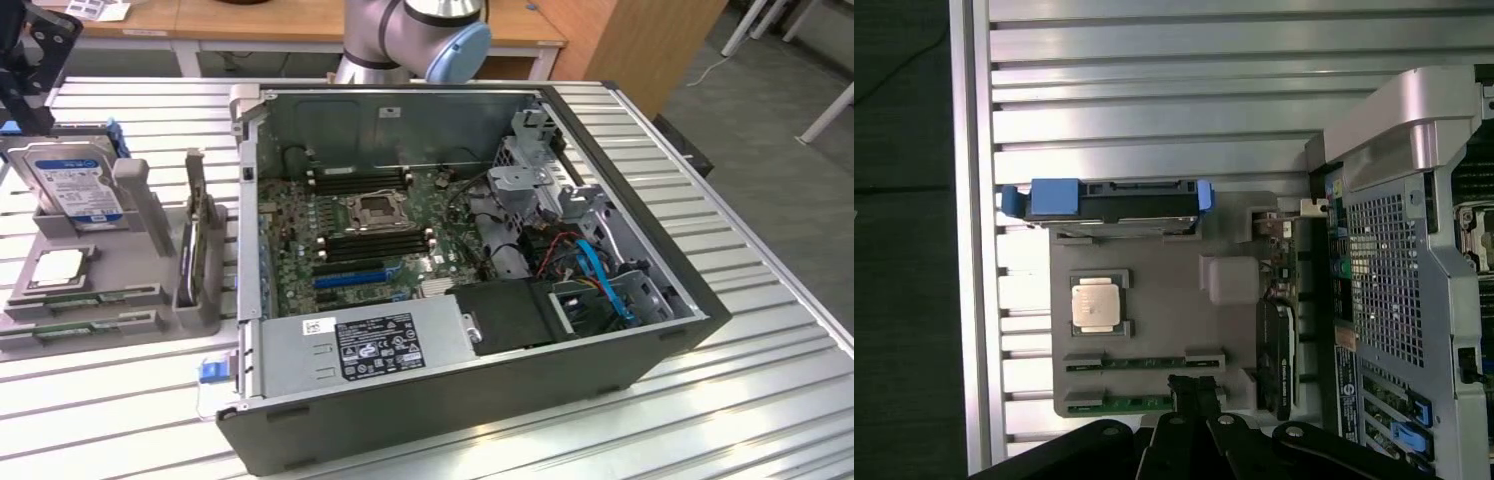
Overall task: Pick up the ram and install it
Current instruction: 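Pick up the ram and move it above insertion slot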
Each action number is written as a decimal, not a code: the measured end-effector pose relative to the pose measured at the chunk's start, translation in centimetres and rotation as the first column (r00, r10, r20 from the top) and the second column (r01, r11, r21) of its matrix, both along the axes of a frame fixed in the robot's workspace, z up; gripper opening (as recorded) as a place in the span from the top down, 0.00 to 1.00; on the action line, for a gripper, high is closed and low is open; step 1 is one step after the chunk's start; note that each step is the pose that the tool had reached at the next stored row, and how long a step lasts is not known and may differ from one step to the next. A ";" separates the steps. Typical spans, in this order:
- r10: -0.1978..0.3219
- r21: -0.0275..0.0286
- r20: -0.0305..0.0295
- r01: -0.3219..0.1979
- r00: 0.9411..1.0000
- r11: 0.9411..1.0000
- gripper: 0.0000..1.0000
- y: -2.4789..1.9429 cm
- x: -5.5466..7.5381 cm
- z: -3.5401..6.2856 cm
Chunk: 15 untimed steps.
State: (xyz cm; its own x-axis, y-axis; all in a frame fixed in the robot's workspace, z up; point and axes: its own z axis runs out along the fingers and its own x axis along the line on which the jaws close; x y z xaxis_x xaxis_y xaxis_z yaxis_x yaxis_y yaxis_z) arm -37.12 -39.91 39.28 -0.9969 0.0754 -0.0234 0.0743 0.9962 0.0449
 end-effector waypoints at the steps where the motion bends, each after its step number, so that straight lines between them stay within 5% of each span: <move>1: 0.000 0.000 0.000 0.000 1.000 1.000 0.89 0.00 0.0 0.00; 15: 0.031 0.000 0.000 -0.031 1.000 1.000 0.89 0.00 0.0 0.01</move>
State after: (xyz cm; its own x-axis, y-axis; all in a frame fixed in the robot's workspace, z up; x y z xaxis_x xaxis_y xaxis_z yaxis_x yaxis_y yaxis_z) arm -37.13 -39.91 39.29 -0.9987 0.0447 -0.0232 0.0437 0.9980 0.0448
